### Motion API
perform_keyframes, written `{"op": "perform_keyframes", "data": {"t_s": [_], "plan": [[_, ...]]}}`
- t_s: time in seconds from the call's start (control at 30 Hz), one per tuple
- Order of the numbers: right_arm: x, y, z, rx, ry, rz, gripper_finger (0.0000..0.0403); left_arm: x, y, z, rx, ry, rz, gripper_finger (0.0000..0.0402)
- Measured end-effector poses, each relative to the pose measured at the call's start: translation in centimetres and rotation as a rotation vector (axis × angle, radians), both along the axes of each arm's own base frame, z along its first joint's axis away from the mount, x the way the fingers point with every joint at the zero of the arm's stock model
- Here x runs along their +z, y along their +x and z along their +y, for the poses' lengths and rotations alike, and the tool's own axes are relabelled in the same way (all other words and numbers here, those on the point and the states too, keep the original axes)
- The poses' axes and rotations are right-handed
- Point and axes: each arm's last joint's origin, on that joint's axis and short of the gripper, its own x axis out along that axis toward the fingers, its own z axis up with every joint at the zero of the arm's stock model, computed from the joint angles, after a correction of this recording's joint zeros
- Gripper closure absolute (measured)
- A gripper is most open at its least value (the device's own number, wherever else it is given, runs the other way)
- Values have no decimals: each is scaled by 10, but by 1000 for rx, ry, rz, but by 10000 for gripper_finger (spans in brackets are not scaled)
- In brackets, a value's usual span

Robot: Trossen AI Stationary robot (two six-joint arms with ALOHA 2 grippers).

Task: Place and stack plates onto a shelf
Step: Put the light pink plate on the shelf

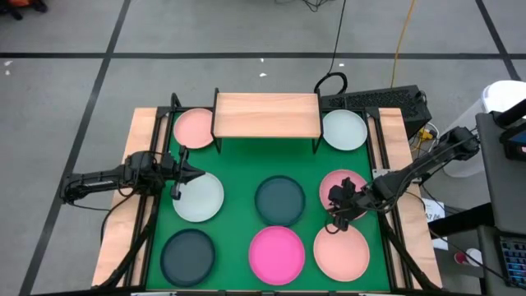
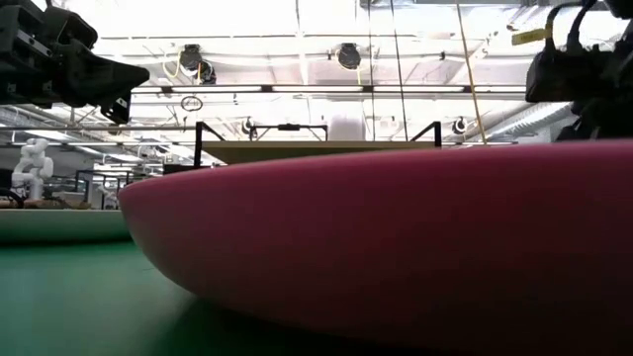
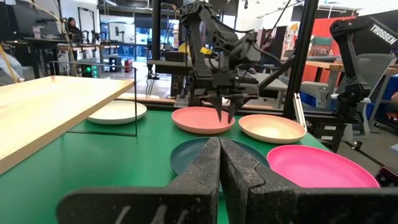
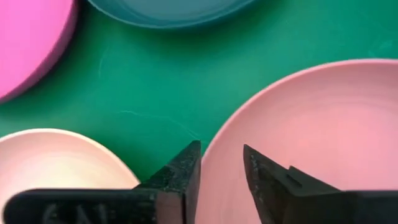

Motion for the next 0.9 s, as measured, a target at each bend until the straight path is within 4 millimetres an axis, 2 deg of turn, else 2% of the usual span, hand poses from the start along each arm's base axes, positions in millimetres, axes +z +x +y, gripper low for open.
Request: {"op": "perform_keyframes", "data": {"t_s": [0.2,0.57,0.9], "plan": [[-6,0,0,13,12,-35,292,0,0,0,0,0,0,394],[-22,-7,-4,3,7,-17,320,0,0,0,0,0,0,394],[-21,-6,-4,32,-15,-32,395,0,0,0,0,0,0,394]]}}
